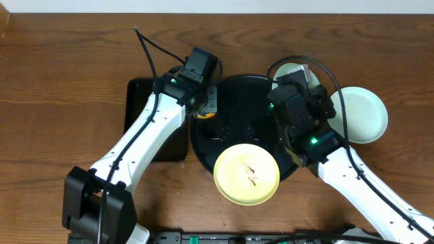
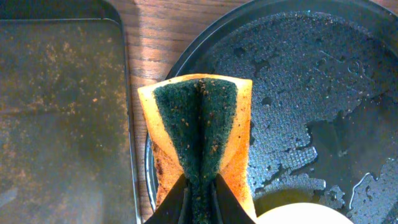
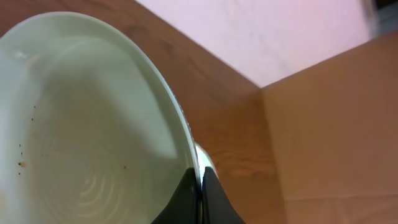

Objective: Clean dirty plates on tray and stack at the side
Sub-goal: 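Lift the top green plate with right gripper, stack it on first plate, then move the right gripper back to the yellow plate rim on the tray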

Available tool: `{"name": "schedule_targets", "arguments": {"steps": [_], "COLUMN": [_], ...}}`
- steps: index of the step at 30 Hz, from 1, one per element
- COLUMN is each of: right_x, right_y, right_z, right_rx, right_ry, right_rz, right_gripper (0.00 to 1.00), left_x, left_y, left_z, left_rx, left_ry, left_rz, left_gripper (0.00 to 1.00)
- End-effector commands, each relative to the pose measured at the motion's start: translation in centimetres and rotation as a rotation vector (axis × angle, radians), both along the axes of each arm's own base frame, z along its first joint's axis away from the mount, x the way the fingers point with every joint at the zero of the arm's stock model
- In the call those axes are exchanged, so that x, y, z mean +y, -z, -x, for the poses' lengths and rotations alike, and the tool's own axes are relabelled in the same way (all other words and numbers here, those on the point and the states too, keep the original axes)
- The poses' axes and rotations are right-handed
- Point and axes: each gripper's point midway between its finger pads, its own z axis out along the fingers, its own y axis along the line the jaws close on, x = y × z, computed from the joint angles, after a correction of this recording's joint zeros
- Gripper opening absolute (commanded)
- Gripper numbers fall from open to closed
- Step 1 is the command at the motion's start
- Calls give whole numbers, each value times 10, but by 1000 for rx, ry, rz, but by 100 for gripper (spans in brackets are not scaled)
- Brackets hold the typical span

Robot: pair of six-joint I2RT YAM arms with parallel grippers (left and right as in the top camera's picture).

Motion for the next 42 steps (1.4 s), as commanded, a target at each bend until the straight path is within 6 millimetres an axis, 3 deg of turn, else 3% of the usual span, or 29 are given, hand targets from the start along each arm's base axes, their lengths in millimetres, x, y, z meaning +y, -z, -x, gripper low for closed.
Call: {"name": "schedule_targets", "arguments": {"steps": [1, 8, 12, 16, 21, 27, 28, 30, 34, 38, 42], "right_x": [-19, -96, -145, -181, -213, -233, -233, -228, -198, -133, -66], "right_y": [5, 19, 33, 47, 66, 82, 84, 86, 91, 99, 108], "right_z": [-4, -9, 2, 15, 23, 21, 19, 13, -4, -6, 25], "right_rx": [-43, -42, -52, -51, -44, -41, -41, -40, 3, 161, 411], "right_ry": [87, 281, 444, 558, 652, 700, 697, 669, 529, 320, 217], "right_rz": [-166, -301, -433, -551, -629, -648, -653, -682, -837, -1114, -1327], "right_gripper": [1, 1, 1, 1, 1, 2, 6, 22, 27, 33, 36], "left_x": [3, 3, 3, 3, 3, 3, 3, 3, 3, 5, 8], "left_y": [-1, -1, -1, -1, -1, -1, -1, -1, -1, 1, 4], "left_z": [-1, -1, -1, -1, -1, -1, -1, -1, -1, 4, 12], "left_rx": [-6, -5, -5, -5, -5, -5, -5, -5, -4, 17, 53], "left_ry": [5, 5, 5, 5, 5, 4, 5, 5, 5, 5, 7], "left_rz": [-8, -8, -8, -8, -8, -8, -8, -8, -9, -19, -30], "left_gripper": [11, 11, 11, 11, 11, 11, 11, 11, 11, 11, 12]}}
